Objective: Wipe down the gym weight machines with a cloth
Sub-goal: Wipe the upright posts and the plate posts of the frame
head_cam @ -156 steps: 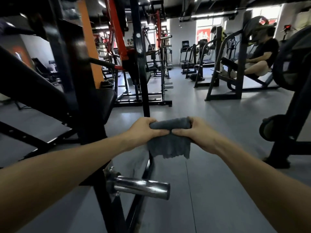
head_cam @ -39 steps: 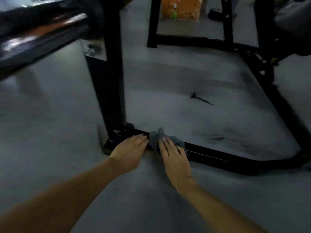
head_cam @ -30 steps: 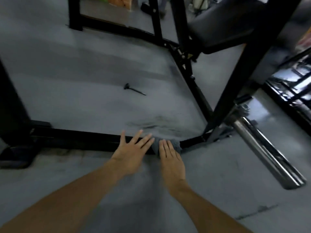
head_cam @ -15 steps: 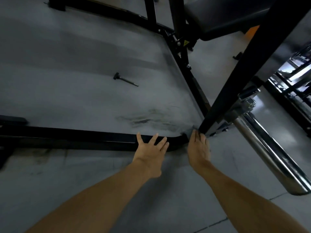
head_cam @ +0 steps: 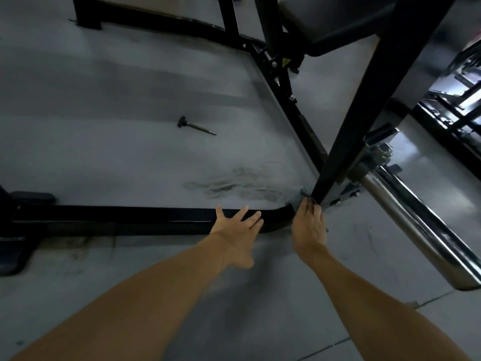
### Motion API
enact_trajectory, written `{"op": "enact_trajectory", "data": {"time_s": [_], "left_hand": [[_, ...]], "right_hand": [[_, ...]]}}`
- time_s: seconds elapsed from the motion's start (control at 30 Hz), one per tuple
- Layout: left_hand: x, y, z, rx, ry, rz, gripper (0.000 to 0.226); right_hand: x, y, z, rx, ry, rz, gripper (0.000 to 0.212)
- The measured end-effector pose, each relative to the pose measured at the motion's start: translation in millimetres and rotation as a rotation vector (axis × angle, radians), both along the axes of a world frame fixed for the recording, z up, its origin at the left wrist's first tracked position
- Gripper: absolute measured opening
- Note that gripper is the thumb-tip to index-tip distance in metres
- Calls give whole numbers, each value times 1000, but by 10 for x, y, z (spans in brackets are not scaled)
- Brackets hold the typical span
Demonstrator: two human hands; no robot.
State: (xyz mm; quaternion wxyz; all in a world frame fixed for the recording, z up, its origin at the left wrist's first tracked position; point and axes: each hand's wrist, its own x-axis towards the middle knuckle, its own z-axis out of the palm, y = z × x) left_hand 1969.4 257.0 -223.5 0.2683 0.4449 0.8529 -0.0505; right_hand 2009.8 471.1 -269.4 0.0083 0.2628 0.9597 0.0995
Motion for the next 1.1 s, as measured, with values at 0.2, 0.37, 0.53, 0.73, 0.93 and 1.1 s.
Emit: {"op": "enact_trajectory", "data": {"time_s": [0.2,0.37,0.53,0.73,0.93,1.1], "left_hand": [[-34,-298,139,-14,40,-122,95],[82,-295,661,62,370,-261,85],[157,-132,1544,194,660,-383,74],[248,-15,2255,187,922,-535,73],[211,58,2751,94,1202,-614,67],[133,142,2944,-41,1333,-643,67]], "right_hand": [[281,-395,335,-902,410,-408,43],[369,-919,728,-1827,1308,-707,35],[281,-1039,1327,-2067,1788,-578,47],[154,-1048,1684,-2034,1744,-595,50],[170,-1156,1944,-2053,1794,-739,48],[64,-1264,2179,-1704,1769,-594,60]]}}
